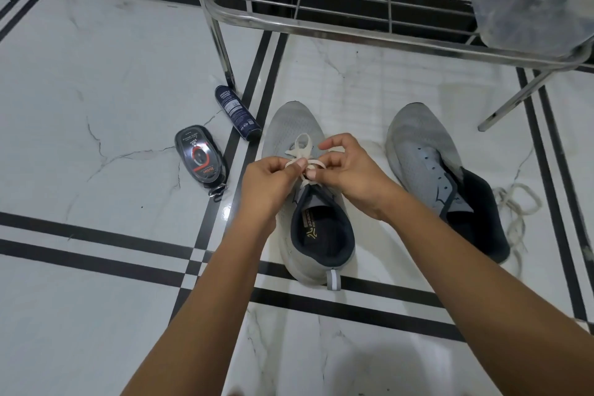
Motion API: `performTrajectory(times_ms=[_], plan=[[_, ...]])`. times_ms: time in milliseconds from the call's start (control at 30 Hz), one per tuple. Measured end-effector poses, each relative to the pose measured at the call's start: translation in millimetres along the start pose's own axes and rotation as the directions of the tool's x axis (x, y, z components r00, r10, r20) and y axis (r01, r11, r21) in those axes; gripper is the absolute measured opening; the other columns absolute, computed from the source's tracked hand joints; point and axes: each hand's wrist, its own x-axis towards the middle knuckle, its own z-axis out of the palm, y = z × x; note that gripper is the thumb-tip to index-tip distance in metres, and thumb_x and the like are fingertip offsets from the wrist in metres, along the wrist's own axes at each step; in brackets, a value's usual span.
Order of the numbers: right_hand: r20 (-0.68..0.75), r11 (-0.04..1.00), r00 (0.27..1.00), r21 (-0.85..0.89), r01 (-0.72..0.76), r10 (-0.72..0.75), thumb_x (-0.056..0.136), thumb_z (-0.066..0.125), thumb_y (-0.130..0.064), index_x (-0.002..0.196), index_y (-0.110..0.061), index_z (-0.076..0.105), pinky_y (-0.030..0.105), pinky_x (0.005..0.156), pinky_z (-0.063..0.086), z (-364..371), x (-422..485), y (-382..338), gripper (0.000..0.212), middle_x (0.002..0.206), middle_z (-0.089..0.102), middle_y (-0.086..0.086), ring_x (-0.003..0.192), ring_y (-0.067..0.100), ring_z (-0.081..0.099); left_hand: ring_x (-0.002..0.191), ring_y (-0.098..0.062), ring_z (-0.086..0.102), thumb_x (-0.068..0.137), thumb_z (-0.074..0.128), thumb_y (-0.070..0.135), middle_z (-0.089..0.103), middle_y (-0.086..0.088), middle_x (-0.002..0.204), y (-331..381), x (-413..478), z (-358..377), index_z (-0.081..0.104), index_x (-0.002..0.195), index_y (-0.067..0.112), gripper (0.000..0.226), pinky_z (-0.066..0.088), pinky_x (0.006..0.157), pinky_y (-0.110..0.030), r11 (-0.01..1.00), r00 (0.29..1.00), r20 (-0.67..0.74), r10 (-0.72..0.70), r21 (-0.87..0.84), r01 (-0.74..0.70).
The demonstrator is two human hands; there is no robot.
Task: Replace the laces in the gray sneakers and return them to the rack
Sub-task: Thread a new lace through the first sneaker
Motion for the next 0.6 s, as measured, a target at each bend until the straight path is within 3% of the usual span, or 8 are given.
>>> performTrajectory(times_ms=[100, 200, 333, 433, 467, 600], plan=[[-0.085, 0.946, 0.979, -0.286, 0.153, -0.184, 0.08, 0.067, -0.003, 0.103, -0.028, 0.052, 0.013, 0.067, 0.046, 5, -2, 3, 0.037, 0.076, 0.059, -0.002, 0.066, 0.005, 0.055, 0.047, -0.012, 0.042, 0.082, 0.069, 0.018, 0.051, 0.0, 0.051, 8, 5, 0, 0.056, 0.059, 0.013, 0.027, 0.034, 0.05, -0.022, 0.995, 0.999, -0.004, -0.036, 0.094, 0.036], [-0.096, 0.831, 0.95, -0.516, 0.209, -0.298, 0.083, 0.064, -0.01, 0.108, -0.017, 0.068, 0.0, 0.069, 0.037, 9, -2, 5, 0.026, 0.089, 0.053, -0.004, 0.07, -0.003, 0.05, 0.05, -0.008, 0.045, 0.083, 0.069, 0.019, 0.052, 0.007, 0.049, 18, 9, -6, 0.057, 0.062, 0.013, 0.025, 0.036, 0.054, -0.021, 0.969, 0.991, 0.131, -0.033, 0.246, 0.0], [-0.069, 0.787, 0.956, -0.586, 0.191, -0.284, 0.086, 0.061, -0.011, 0.1, -0.009, 0.071, 0.0, 0.066, 0.035, 9, -3, 2, 0.017, 0.095, 0.053, 0.002, 0.075, 0.005, 0.049, 0.06, -0.011, 0.046, 0.084, 0.067, 0.028, 0.052, 0.004, 0.06, 24, 12, -13, 0.058, 0.067, 0.014, 0.024, 0.036, 0.061, -0.025, 0.912, 0.973, 0.232, -0.009, 0.401, -0.088], [-0.131, 0.851, 0.968, -0.511, 0.12, -0.215, 0.086, 0.064, -0.016, 0.087, -0.019, 0.065, 0.005, 0.062, 0.039, 10, -1, 2, 0.003, 0.087, 0.064, -0.001, 0.077, 0.008, 0.056, 0.059, -0.008, 0.047, 0.082, 0.069, 0.03, 0.056, 0.002, 0.067, 22, 11, -14, 0.064, 0.077, 0.014, 0.017, 0.037, 0.058, -0.021, 0.856, 0.965, 0.235, 0.113, 0.47, -0.215], [-0.157, 0.888, 0.972, -0.45, 0.088, -0.176, 0.084, 0.066, -0.017, 0.083, -0.022, 0.059, 0.009, 0.062, 0.041, 11, -1, 2, 0.009, 0.085, 0.063, -0.002, 0.075, 0.009, 0.056, 0.059, -0.006, 0.048, 0.081, 0.07, 0.028, 0.058, 0.004, 0.068, 20, 11, -14, 0.065, 0.079, 0.015, 0.015, 0.037, 0.057, -0.018, 0.849, 0.962, 0.223, 0.155, 0.469, -0.245], [-0.136, 0.995, 0.99, -0.094, -0.046, 0.033, 0.079, 0.071, -0.009, 0.081, -0.02, 0.049, 0.016, 0.057, 0.041, 8, 0, -1, 0.026, 0.076, 0.056, 0.001, 0.064, 0.008, 0.053, 0.061, -0.004, 0.053, 0.083, 0.068, 0.017, 0.06, 0.002, 0.068, 11, 9, -16, 0.065, 0.078, 0.013, 0.007, 0.042, 0.064, -0.017, 0.967, 0.964, 0.239, 0.117, 0.194, -0.165]])
